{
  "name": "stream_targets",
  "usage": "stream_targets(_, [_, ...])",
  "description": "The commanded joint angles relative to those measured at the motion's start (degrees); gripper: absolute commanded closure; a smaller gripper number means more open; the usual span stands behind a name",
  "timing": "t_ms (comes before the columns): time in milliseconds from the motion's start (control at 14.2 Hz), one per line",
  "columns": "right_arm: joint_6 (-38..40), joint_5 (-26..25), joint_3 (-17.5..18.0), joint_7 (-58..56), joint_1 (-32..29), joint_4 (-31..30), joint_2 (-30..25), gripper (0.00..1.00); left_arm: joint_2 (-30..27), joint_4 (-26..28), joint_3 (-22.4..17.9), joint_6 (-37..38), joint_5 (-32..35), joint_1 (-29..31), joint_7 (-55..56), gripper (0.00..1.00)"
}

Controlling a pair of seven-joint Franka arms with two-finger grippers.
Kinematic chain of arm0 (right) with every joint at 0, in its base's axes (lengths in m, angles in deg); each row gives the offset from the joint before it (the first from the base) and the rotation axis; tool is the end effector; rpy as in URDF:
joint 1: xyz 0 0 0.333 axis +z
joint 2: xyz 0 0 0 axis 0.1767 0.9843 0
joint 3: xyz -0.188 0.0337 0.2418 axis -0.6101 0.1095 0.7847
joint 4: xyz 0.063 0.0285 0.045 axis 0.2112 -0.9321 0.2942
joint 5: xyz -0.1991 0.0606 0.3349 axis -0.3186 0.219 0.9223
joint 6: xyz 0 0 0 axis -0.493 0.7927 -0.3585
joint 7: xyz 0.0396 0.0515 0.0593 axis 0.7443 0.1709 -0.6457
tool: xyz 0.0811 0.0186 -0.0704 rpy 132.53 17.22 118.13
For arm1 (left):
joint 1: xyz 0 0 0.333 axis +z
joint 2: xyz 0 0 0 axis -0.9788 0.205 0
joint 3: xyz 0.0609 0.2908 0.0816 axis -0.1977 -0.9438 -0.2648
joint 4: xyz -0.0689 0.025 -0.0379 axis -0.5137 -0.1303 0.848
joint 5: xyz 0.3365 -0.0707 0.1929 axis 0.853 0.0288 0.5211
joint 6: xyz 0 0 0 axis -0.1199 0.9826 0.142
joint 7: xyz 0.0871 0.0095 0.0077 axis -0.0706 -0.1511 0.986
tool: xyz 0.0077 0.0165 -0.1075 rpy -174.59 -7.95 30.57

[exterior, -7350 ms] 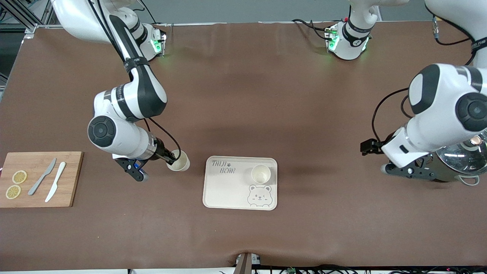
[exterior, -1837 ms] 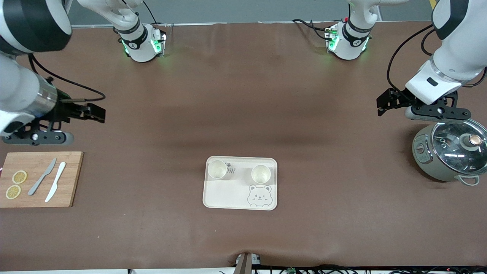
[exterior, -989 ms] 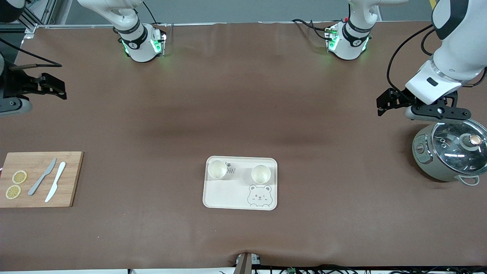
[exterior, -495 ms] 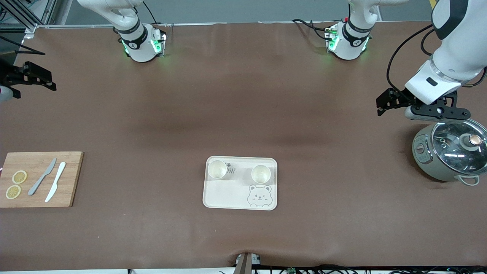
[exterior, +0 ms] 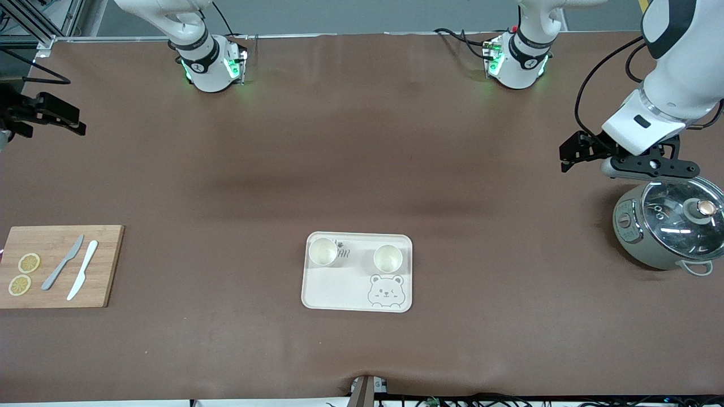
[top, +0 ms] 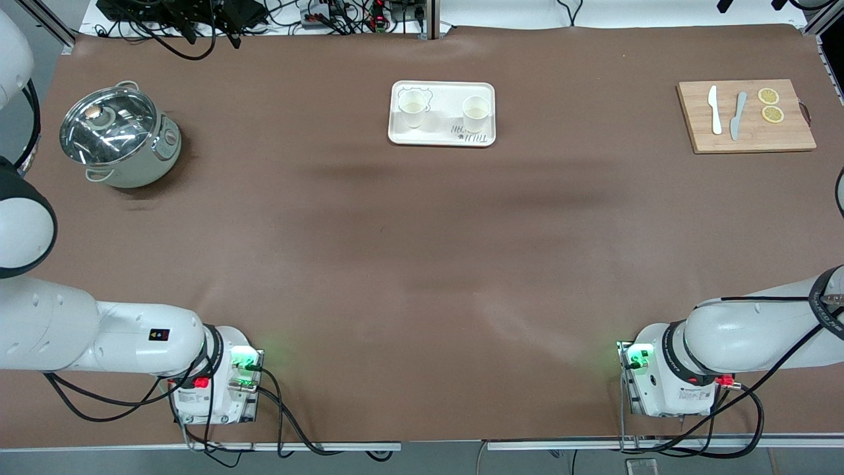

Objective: Place white IKEA cup upright on tray with both arms

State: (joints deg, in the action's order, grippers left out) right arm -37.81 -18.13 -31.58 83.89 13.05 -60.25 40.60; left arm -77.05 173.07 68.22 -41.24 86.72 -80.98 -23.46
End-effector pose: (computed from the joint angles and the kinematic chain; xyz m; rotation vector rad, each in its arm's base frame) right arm 0.5394 -0.0019 0.6532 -3.1308 -0.0170 0.1913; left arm 0.5518 -0.0933 0.5553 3.1256 -0.2333 0.1193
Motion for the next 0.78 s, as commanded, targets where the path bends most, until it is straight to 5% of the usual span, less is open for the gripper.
stream_targets(0, [1.0,0.6,-0.3,1.1,-0.2,-1.1,-2.6,0.00,0.3,-0.8,0.3,0.7,0.3,0.4,-0.2,0.00])
stream_targets(707, [0.0,0.7,-0.1,1.0,0.0,-2.9,-4.2,0.00,0.3,-0.8,0.3,0.7,0.3,0.4,-0.2,0.00])
